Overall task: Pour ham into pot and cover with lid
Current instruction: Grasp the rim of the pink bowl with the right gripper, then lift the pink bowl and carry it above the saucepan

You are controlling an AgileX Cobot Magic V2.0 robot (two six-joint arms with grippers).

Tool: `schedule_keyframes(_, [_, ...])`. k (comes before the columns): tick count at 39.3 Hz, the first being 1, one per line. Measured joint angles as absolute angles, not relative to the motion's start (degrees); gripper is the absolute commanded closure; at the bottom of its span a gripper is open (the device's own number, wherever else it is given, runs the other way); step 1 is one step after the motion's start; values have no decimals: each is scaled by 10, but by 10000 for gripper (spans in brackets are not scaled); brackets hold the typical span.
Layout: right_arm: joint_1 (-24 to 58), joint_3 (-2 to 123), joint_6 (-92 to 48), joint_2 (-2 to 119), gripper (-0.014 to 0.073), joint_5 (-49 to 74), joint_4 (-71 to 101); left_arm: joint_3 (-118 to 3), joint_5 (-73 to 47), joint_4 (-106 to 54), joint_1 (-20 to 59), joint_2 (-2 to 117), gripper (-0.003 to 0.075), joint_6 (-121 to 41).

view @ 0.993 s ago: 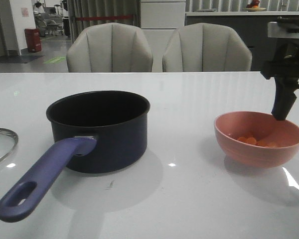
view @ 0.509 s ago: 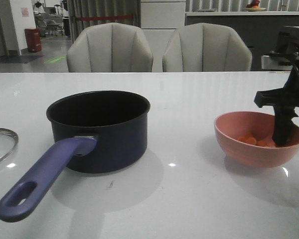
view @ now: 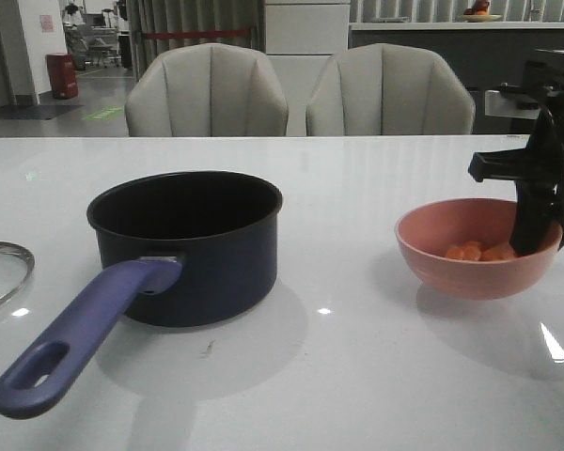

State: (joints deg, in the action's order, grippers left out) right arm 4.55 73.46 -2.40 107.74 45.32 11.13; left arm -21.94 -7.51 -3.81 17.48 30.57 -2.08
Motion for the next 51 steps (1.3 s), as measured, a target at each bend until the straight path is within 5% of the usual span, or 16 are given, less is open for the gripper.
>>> schedule_keyframes(9, [78, 761, -25, 1037, 469, 485, 136, -219, -75, -38, 175, 306, 283, -21])
schedule_keyframes(27, [270, 841, -23, 1002, 469, 401, 134, -219, -75, -37, 175, 306, 283, -21])
schedule_keyframes(51, [336, 810, -23, 1039, 469, 21, -28, -219, -75, -37, 175, 306, 283, -21])
